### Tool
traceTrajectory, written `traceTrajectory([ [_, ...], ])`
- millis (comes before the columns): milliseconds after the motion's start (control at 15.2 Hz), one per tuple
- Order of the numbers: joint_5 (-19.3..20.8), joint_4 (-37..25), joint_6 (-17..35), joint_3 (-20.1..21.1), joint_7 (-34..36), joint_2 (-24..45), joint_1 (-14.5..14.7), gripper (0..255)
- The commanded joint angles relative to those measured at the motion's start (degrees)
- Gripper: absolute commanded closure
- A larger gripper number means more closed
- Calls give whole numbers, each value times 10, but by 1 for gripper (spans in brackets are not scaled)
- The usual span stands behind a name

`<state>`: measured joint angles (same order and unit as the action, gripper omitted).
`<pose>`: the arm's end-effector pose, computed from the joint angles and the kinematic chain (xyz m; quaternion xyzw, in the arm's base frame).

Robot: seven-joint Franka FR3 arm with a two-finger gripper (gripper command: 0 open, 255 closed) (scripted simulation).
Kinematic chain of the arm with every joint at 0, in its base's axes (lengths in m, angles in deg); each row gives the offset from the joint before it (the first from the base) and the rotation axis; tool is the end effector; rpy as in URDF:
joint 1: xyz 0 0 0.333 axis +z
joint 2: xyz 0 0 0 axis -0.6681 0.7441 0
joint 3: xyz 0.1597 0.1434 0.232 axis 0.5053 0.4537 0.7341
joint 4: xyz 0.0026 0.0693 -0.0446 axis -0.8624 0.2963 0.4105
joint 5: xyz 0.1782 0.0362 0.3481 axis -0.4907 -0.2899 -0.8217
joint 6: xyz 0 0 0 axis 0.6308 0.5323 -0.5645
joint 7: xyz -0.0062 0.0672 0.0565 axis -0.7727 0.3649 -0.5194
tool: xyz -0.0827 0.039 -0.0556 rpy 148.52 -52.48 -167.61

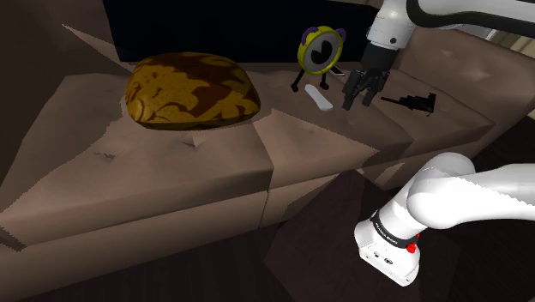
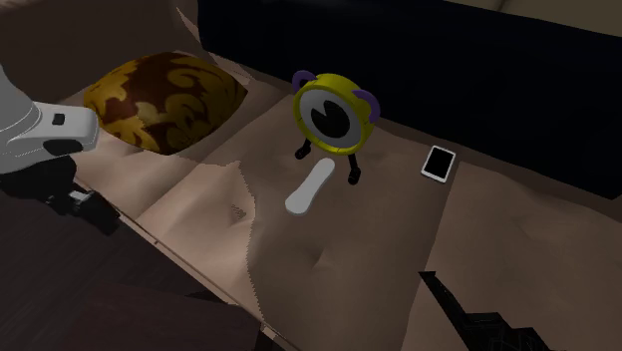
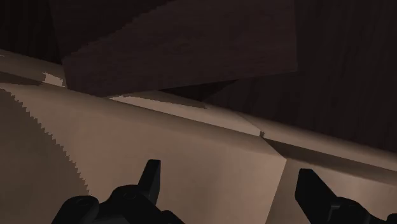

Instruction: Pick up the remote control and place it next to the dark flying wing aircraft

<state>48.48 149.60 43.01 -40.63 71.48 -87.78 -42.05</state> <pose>0.3009 -0.0165 0.5563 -0.9932 0.0939 0.0494 0.0480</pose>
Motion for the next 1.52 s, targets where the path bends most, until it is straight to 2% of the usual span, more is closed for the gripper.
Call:
traceTrajectory([
  [0,0,0,0,0,0,0,0,0],
  [396,34,-9,89,-42,-43,90,-19,0],
  [792,51,-43,169,-83,-85,195,-33,0],
  [1122,51,-91,225,-115,-121,291,-42,0],
  [1452,34,-155,267,-143,-160,391,-52,0],
])
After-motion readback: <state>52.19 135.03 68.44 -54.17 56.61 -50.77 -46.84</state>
